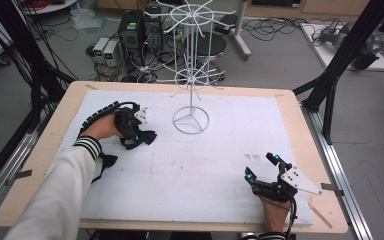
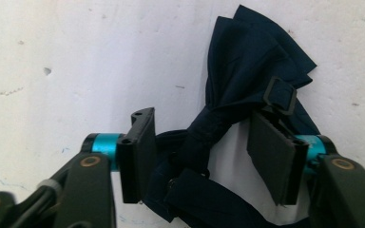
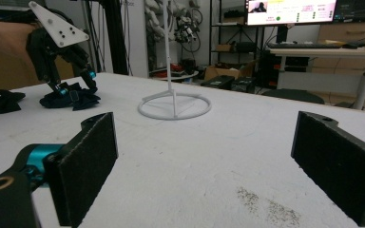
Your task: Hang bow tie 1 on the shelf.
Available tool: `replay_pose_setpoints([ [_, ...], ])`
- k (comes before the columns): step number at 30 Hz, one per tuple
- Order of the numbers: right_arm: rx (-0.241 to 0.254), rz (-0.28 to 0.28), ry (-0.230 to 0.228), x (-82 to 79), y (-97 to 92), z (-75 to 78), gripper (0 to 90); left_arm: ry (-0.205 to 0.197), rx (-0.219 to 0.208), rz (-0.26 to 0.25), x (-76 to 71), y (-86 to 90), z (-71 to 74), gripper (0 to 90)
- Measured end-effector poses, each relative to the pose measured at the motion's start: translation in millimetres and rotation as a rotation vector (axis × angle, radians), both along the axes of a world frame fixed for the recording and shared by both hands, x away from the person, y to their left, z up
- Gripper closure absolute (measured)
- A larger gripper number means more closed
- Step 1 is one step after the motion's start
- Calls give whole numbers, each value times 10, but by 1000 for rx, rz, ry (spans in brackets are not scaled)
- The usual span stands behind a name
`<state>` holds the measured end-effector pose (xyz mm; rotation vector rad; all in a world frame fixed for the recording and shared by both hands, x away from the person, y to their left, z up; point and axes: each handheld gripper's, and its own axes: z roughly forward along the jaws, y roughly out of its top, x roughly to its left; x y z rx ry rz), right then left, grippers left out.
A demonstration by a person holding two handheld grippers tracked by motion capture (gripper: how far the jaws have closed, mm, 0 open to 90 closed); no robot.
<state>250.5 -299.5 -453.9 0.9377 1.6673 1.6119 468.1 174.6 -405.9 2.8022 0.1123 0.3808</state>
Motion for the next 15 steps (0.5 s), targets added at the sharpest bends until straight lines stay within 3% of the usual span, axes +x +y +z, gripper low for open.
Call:
replay_pose_setpoints([
  [3,2,-2,1,0,-2,1,75,-2,28,-21,12,8,-4,515],
  [6,3,-1,1,0,-1,1,75,2,11,-10,2,13,-38,553],
  [7,1,-1,1,0,-2,1,75,-18,51,-32,17,16,-19,579],
  [9,2,-1,1,0,-3,1,75,-30,68,-31,3,9,-23,703],
  [15,3,-2,1,-1,-2,1,75,-47,81,-5,-10,-9,-24,723],
])
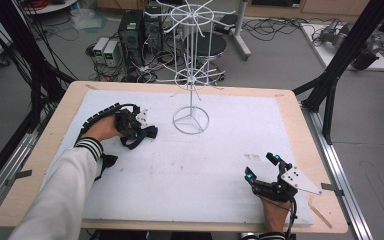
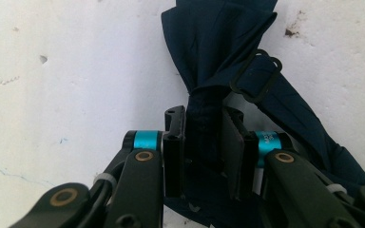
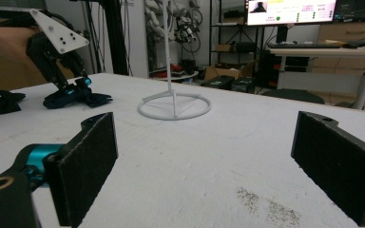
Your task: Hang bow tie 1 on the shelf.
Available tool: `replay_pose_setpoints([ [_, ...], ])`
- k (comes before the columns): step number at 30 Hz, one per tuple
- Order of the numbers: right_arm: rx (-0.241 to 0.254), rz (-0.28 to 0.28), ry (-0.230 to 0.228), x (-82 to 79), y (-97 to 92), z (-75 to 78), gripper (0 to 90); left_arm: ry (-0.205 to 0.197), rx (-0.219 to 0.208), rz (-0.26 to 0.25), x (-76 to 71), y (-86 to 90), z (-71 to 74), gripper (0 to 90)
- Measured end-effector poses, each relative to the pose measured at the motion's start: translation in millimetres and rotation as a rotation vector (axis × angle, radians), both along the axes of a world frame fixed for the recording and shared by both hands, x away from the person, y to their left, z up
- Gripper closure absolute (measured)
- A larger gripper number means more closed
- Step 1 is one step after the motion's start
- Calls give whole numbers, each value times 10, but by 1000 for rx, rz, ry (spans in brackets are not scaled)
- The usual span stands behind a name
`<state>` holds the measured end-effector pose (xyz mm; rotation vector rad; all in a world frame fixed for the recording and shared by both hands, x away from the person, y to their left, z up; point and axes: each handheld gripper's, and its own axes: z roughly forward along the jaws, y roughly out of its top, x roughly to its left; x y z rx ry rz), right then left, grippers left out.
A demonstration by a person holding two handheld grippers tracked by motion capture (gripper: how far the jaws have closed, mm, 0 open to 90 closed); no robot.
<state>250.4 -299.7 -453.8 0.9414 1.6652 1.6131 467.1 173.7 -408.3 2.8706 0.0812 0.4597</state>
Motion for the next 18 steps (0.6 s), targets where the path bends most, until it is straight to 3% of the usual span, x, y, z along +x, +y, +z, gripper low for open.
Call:
replay_pose_setpoints([
  [4,0,0,0,0,0,0,75,1,6,8,-4,-8,9,729],
  [11,2,2,-2,0,-1,-1,75,6,-46,19,-15,1,21,735],
  [12,2,1,-3,0,-2,-1,75,-1,-34,12,-11,14,32,735],
  [14,2,1,-4,0,-1,-2,75,19,-146,78,-72,21,-44,735],
  [15,3,1,-3,0,0,-1,75,6,-99,53,-55,42,-11,735],
  [16,3,0,-3,0,1,-1,75,-4,-25,15,-29,61,51,736],
  [17,2,0,-3,0,-1,-2,75,18,-184,98,-99,49,-35,736],
  [18,2,1,-3,1,-1,-1,75,-3,-125,65,-78,72,23,736],
])
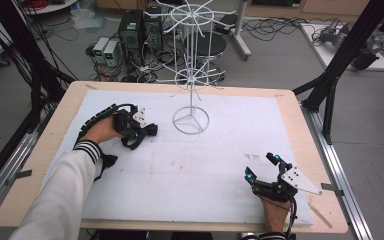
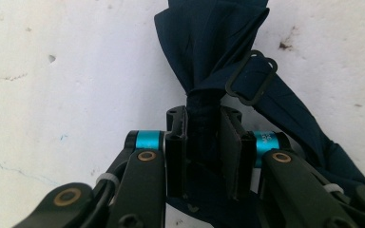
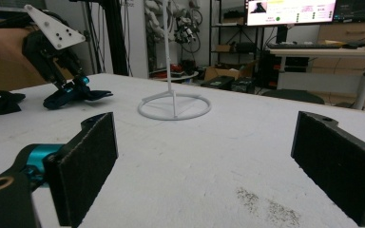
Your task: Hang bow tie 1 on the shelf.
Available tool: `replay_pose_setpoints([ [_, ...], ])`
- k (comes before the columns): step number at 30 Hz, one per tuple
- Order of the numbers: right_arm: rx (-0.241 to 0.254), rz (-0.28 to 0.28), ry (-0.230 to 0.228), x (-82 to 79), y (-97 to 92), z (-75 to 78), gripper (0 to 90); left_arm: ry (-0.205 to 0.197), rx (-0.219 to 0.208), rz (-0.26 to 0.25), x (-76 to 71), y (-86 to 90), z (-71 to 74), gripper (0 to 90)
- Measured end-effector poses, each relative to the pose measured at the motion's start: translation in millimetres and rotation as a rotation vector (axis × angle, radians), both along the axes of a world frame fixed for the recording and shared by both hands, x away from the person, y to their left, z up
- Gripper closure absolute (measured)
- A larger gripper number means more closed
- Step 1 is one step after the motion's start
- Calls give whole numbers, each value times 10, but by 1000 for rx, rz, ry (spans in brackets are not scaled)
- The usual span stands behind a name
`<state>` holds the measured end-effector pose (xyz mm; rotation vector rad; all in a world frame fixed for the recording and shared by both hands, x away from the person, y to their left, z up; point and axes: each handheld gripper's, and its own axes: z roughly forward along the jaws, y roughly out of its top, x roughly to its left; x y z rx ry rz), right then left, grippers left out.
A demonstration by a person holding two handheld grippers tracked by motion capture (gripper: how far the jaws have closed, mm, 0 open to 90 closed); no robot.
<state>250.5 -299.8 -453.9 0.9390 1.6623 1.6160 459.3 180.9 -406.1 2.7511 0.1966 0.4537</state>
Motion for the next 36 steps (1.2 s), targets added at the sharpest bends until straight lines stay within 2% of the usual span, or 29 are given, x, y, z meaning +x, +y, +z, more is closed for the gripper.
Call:
replay_pose_setpoints([
  [3,1,1,4,0,0,1,75,15,-20,4,-28,37,56,736],
  [10,0,0,5,-1,2,2,75,5,-75,15,-129,67,142,736],
  [12,5,0,6,1,3,1,75,-1,-110,26,-164,66,188,736],
  [13,5,1,8,0,3,1,75,7,-176,55,-202,55,182,736],
  [14,5,0,7,1,3,1,75,-5,-151,36,-201,71,233,736],
  [15,5,0,7,1,3,1,75,-8,-158,36,-213,79,255,736],
  [17,4,1,7,2,1,1,75,-10,-204,47,-259,105,298,738],
  [21,3,2,13,-2,5,2,75,-17,-229,62,-299,152,373,738],
  [24,2,1,11,0,3,2,75,-18,-288,79,-316,170,435,738],
  [27,3,0,14,-2,5,2,75,-19,-329,82,-340,170,492,738],
  [36,1,0,12,1,4,2,75,-19,-421,95,-436,148,631,738],
])
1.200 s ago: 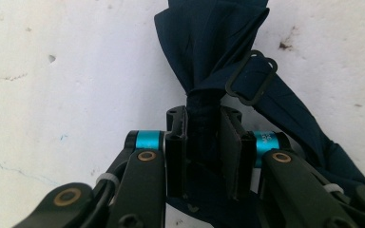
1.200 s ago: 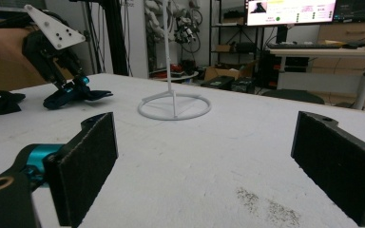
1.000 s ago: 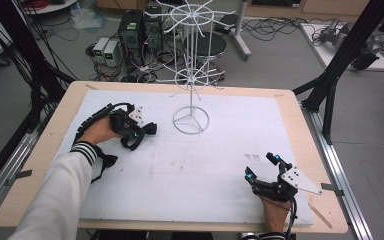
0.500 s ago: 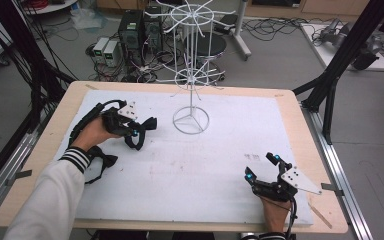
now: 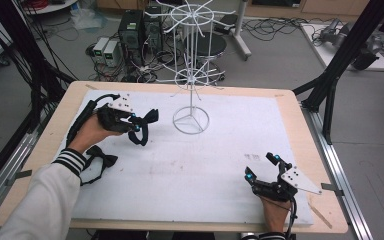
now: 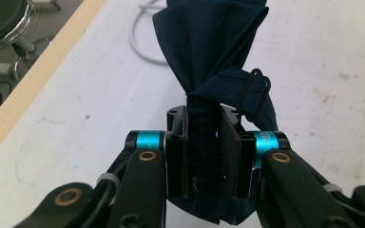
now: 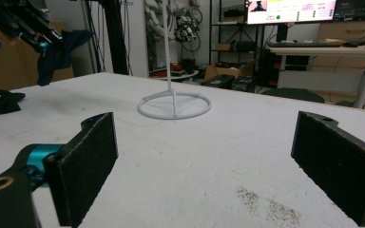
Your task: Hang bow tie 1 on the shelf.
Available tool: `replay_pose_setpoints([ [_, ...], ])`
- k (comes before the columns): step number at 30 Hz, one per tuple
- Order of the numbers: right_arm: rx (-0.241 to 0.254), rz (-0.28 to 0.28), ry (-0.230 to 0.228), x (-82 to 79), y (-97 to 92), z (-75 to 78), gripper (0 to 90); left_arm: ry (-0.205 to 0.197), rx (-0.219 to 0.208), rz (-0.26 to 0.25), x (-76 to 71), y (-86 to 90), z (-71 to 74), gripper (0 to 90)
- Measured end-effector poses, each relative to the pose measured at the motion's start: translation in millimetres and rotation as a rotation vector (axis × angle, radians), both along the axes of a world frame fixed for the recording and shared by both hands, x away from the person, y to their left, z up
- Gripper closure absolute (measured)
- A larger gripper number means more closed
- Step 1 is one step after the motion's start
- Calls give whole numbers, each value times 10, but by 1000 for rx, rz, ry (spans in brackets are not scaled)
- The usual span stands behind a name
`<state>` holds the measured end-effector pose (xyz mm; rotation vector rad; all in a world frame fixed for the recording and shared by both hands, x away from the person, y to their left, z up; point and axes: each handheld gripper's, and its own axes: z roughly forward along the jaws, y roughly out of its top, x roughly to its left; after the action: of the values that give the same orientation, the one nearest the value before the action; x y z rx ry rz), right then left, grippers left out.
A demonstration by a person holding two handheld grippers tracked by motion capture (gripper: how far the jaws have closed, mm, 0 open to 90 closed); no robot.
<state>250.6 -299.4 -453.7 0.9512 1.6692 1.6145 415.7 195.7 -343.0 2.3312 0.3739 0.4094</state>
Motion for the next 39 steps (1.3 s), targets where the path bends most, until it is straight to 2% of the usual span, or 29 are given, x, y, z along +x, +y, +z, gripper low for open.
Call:
replay_pose_setpoints([
  [5,1,-1,2,-1,0,1,75,11,-46,3,-43,-10,56,738],
  [12,2,-2,2,-1,2,0,75,28,-117,32,-83,-28,74,738],
  [22,0,-1,1,-2,1,-1,75,-11,-237,76,-132,-40,184,739],
  [29,0,-1,1,-1,0,-1,75,-8,-326,97,-151,-53,256,738],
  [32,0,-1,1,-2,1,-1,75,-14,-350,112,-162,-71,289,739],
  [39,0,0,0,-1,1,-1,75,-46,-377,133,-172,-113,362,739],
])
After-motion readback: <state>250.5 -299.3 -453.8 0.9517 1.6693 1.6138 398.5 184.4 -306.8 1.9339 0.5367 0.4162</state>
